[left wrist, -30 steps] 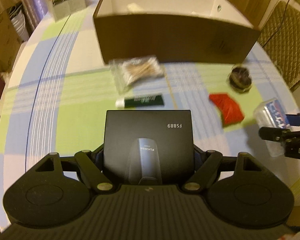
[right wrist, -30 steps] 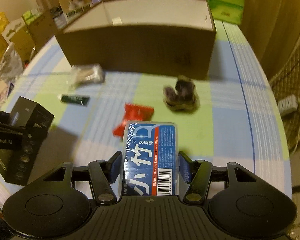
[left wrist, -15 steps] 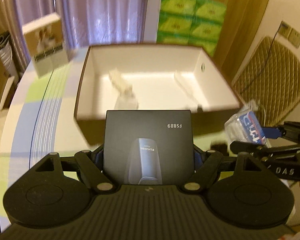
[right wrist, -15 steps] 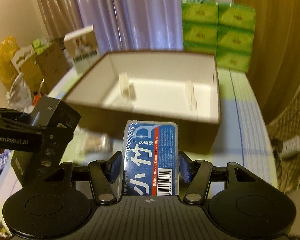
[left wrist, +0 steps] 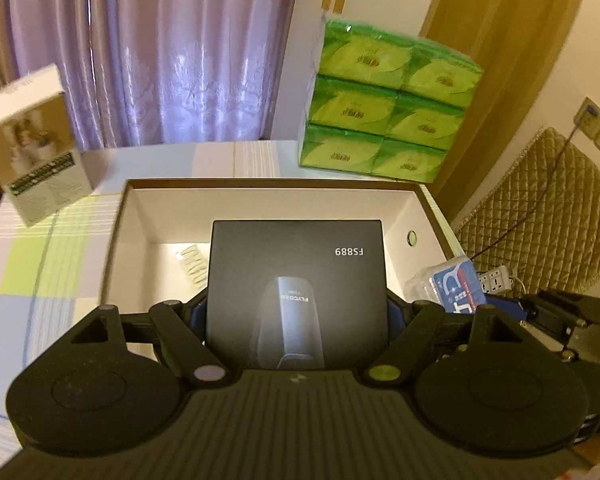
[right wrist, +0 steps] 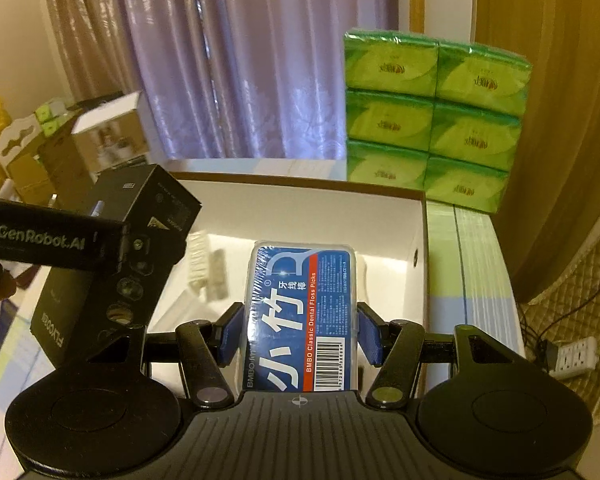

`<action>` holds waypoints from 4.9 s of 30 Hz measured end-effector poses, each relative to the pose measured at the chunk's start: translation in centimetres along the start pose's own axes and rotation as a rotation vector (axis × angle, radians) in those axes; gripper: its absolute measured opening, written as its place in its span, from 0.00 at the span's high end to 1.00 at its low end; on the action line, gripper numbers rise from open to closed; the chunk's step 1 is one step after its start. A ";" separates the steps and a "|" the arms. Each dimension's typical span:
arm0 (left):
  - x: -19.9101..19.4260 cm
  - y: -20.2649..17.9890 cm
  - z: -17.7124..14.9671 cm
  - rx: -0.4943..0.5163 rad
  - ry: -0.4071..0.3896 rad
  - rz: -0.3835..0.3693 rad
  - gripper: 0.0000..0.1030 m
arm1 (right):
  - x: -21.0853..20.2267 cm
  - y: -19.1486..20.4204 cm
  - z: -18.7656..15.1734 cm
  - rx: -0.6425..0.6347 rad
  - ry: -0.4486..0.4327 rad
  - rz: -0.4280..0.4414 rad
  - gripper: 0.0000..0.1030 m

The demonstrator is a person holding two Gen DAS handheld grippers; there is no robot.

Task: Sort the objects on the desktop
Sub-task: 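Lift and carry the FLYCO box and floss box over the brown box, then lower the FLYCO box into the box and open left tool while right tool releases the floss box, then withdraw both tools from the box back toward the table, then move left tool to the green lip gel tube while right tool approaches the red candy packet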

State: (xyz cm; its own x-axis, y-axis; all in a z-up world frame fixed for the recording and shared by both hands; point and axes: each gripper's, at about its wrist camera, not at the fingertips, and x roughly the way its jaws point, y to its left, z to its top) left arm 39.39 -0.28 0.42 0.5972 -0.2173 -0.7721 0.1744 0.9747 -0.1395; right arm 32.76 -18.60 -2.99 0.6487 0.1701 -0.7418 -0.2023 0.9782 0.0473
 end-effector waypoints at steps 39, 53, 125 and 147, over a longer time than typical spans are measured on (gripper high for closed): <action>16.9 5.2 2.0 -0.136 0.165 0.074 0.20 | 13.7 -1.5 1.5 -0.053 0.172 -0.045 0.46; 15.0 4.2 2.2 0.002 0.134 0.128 0.15 | 12.7 -0.4 1.7 -0.055 0.105 -0.006 0.27; -13.6 0.1 -15.3 0.133 -0.040 0.204 0.07 | -13.4 4.6 -10.8 0.048 -0.071 0.020 0.02; -15.5 -0.8 -20.7 0.141 0.012 0.228 0.07 | -15.2 6.4 -15.8 0.027 -0.004 0.043 0.02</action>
State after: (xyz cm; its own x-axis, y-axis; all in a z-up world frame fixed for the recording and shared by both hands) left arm 13.80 3.38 -0.28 0.6247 0.0087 -0.7808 0.1441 0.9815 0.1263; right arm 10.02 -16.85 -1.93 0.6429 0.2119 -0.7361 -0.2096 0.9730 0.0971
